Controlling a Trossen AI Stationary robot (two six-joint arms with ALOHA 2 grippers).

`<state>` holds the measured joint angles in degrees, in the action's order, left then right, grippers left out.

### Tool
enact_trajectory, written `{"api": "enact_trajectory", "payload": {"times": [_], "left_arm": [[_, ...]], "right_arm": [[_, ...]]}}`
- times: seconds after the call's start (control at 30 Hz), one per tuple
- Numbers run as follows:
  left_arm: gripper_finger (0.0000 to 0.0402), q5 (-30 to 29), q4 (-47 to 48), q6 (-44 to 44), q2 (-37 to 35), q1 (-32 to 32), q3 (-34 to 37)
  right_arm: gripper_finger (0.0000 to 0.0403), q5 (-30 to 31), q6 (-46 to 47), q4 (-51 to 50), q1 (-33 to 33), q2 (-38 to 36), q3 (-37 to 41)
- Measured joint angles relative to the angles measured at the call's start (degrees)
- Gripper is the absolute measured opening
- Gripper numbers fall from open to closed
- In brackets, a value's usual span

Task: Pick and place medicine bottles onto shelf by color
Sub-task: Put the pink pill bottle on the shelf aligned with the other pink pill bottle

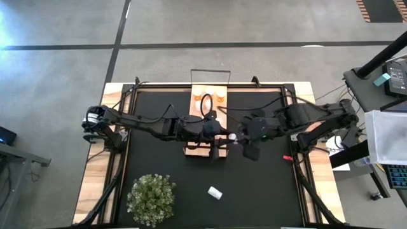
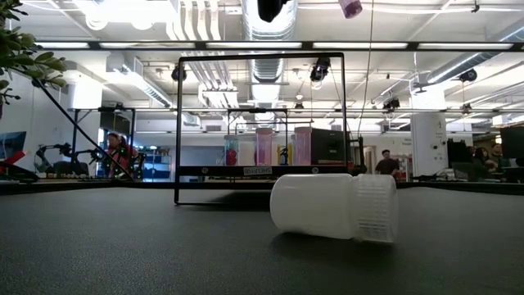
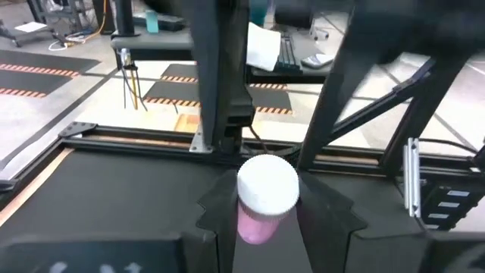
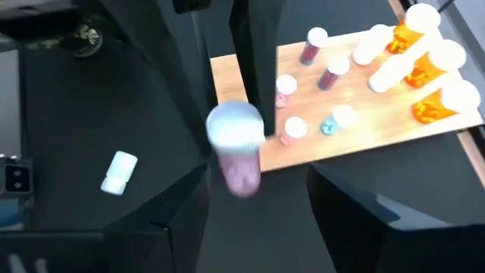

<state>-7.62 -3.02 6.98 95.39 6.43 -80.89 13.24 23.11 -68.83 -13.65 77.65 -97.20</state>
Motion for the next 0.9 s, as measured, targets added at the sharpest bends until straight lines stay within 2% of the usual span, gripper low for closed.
{"api": "enact_trajectory", "payload": {"times": [0.27,0.4,0.7,0.77,0.9], "left_arm": [[0.0094,-0.06,0.42,0.02,-0.72,-1.93,0.03],[0.0094,-0.26,6.50,0.06,-3.33,-3.44,0.00],[0.0101,-0.36,29.24,0.11,-12.40,-4.93,1.65],[0.0102,-0.65,31.94,0.15,-14.23,-4.87,3.28],[0.0103,-5.87,32.14,1.73,-18.40,-5.00,9.23]], "right_arm": [[0.0230,0.42,3.01,-9.70,-0.02,-3.88,-8.34],[0.0227,2.01,3.48,-10.26,-0.07,-6.64,-8.88],[0.0226,6.54,5.53,-10.23,-0.07,-12.37,-1.89],[0.0226,7.33,6.11,-10.14,-0.07,-13.04,-0.05],[0.0226,9.08,6.97,-9.82,-0.07,-13.81,3.34]]}}
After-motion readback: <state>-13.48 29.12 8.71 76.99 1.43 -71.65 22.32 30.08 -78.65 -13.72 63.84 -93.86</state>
